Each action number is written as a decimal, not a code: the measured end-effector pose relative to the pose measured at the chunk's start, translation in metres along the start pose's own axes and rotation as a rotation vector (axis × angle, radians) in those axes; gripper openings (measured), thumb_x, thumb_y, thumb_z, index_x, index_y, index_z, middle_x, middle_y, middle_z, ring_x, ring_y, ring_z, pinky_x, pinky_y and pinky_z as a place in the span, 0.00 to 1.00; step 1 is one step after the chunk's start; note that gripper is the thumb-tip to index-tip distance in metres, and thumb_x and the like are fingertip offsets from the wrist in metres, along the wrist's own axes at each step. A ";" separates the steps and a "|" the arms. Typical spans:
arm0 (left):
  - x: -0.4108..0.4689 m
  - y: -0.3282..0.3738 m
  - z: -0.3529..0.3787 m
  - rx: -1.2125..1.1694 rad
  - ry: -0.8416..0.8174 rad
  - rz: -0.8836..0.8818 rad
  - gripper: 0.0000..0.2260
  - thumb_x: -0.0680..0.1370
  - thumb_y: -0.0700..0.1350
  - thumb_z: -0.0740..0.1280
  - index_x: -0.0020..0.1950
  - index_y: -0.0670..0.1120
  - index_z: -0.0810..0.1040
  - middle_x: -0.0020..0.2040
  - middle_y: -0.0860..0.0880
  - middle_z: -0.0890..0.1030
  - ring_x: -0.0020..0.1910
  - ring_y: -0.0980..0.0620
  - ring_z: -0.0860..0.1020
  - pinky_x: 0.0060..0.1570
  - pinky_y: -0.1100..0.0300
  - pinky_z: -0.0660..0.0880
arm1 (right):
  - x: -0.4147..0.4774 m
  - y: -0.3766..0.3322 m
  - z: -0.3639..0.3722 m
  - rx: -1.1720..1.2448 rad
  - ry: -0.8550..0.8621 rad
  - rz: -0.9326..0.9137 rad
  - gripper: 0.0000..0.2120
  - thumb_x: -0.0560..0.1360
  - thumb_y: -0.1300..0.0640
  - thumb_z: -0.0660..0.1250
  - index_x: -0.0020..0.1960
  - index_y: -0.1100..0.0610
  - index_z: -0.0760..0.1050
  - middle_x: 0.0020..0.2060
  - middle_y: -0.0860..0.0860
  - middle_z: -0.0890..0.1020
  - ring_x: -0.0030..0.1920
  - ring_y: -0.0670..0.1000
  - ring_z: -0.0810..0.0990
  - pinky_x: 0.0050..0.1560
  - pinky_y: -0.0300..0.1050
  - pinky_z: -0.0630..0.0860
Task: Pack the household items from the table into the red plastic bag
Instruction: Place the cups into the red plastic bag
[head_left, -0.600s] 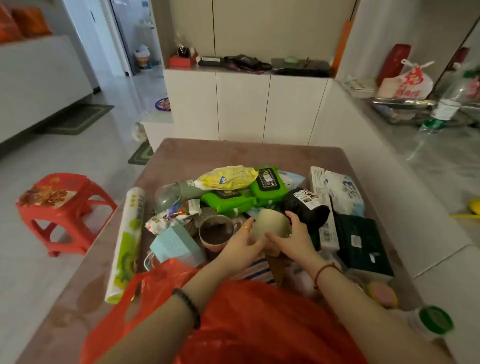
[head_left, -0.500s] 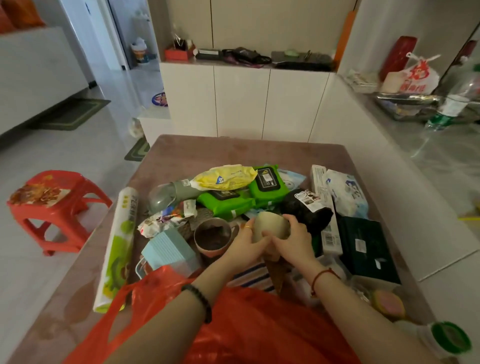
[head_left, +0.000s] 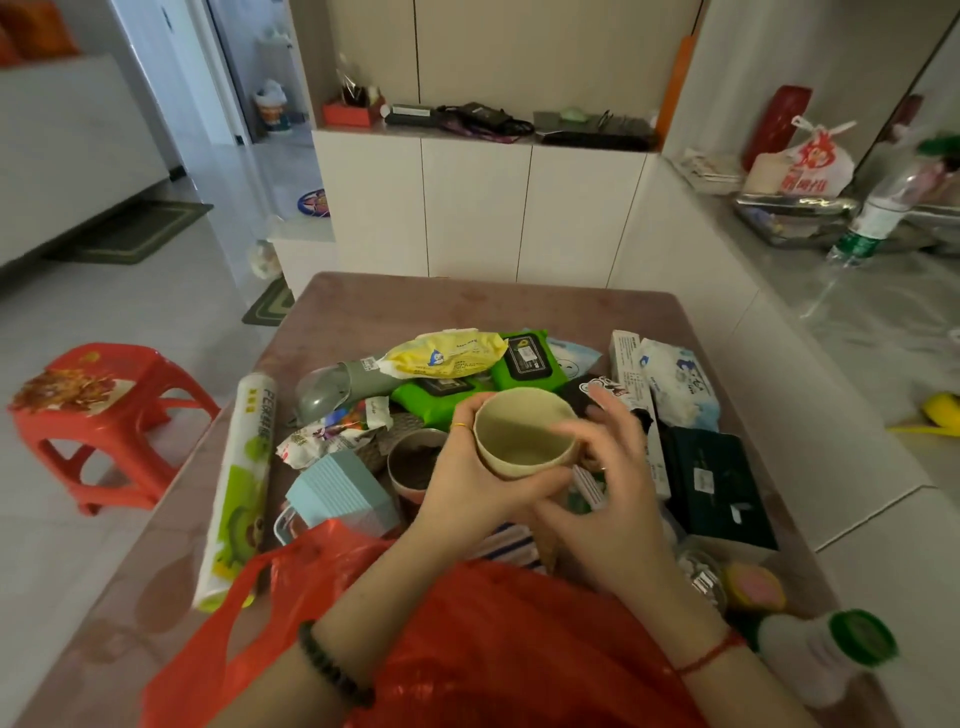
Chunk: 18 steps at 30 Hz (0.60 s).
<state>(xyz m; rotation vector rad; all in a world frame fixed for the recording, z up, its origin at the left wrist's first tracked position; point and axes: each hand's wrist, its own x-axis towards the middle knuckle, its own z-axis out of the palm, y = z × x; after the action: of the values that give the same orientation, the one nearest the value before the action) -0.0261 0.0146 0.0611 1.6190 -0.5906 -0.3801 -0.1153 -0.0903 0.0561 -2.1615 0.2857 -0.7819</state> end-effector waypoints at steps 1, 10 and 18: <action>-0.015 0.014 -0.006 -0.013 0.013 0.053 0.35 0.57 0.45 0.80 0.58 0.53 0.65 0.50 0.57 0.78 0.47 0.70 0.77 0.45 0.77 0.71 | -0.006 -0.015 -0.007 -0.027 0.026 -0.064 0.27 0.62 0.48 0.73 0.59 0.44 0.70 0.70 0.44 0.59 0.70 0.34 0.56 0.64 0.23 0.59; -0.141 0.042 -0.068 0.248 -0.065 0.260 0.36 0.56 0.55 0.78 0.60 0.58 0.66 0.59 0.62 0.74 0.57 0.63 0.75 0.55 0.73 0.69 | -0.071 -0.116 -0.023 -0.209 -0.594 0.065 0.46 0.56 0.35 0.71 0.66 0.30 0.49 0.60 0.34 0.73 0.61 0.39 0.72 0.59 0.42 0.72; -0.168 -0.034 -0.105 0.704 -0.237 0.067 0.43 0.63 0.78 0.39 0.71 0.57 0.52 0.72 0.60 0.63 0.73 0.62 0.57 0.75 0.55 0.48 | -0.128 -0.072 0.049 -0.339 -0.769 0.344 0.40 0.55 0.36 0.73 0.61 0.43 0.60 0.55 0.47 0.80 0.57 0.52 0.79 0.53 0.48 0.75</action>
<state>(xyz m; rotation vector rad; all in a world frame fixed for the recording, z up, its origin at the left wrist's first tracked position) -0.0985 0.1991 0.0260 2.2312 -1.0352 -0.3341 -0.1888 0.0432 0.0309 -2.4517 0.3830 0.3282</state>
